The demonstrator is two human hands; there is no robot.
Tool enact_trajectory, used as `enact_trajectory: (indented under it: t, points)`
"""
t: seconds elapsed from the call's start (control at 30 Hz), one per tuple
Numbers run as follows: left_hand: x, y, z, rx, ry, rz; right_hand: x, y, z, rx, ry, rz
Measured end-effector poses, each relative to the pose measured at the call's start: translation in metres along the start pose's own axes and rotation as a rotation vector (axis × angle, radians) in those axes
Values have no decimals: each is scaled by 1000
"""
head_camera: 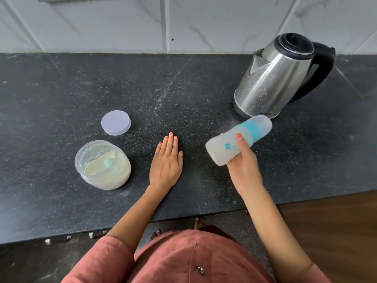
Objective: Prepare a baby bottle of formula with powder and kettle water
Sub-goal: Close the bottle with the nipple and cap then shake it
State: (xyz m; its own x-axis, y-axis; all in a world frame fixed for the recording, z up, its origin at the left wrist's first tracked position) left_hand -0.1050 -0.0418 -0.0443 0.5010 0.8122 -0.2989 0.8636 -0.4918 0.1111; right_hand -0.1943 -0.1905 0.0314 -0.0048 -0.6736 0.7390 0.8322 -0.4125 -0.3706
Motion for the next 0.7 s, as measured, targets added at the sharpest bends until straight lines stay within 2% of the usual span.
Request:
enact_trajectory:
  t: [0.07,0.17,0.2,0.23,0.33,0.4,0.53,0.57,0.6,0.7]
  points:
    - [2,-3,1,4,1,-10,-9,-3,3,25,-78,32]
    - [4,-3,1,7,11,-12,-29,-21,14,189,-474,123]
    - [4,-1,0,6,12,-9,-30,-23,15,207,-516,123]
    - [3,1,0,6,8,-4,-27,-20,13,183,-463,111]
    - [-1,1,0,11,-5,0,-10,-3,1,-7,-24,56]
    - [1,-3,1,15,3,-6,-11,0,-2,-42,41,27]
    - [4,-3,0,10,8,-15,-33,-20,-1,141,-516,116]
    - [4,-3,-1,11,7,-13,-34,-22,-3,157,-540,129]
    - [3,-2,-1,16,6,-7,-31,-20,-5,137,-468,124]
    - [2,-3,0,18,3,0,-16,-4,-13,-29,-20,60]
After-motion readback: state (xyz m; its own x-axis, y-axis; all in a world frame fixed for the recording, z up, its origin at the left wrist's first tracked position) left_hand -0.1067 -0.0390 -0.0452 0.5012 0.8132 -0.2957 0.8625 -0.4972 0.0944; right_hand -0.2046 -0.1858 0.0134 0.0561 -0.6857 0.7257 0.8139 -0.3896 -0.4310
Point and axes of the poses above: each hand's wrist, its own y-axis towards the middle knuckle, its own z-axis out of the palm, x = y × z, the point moved 7 cm from there along y, towards the middle knuckle, and after that the axes turned 2 degrees about z, right-handed, at the moved point
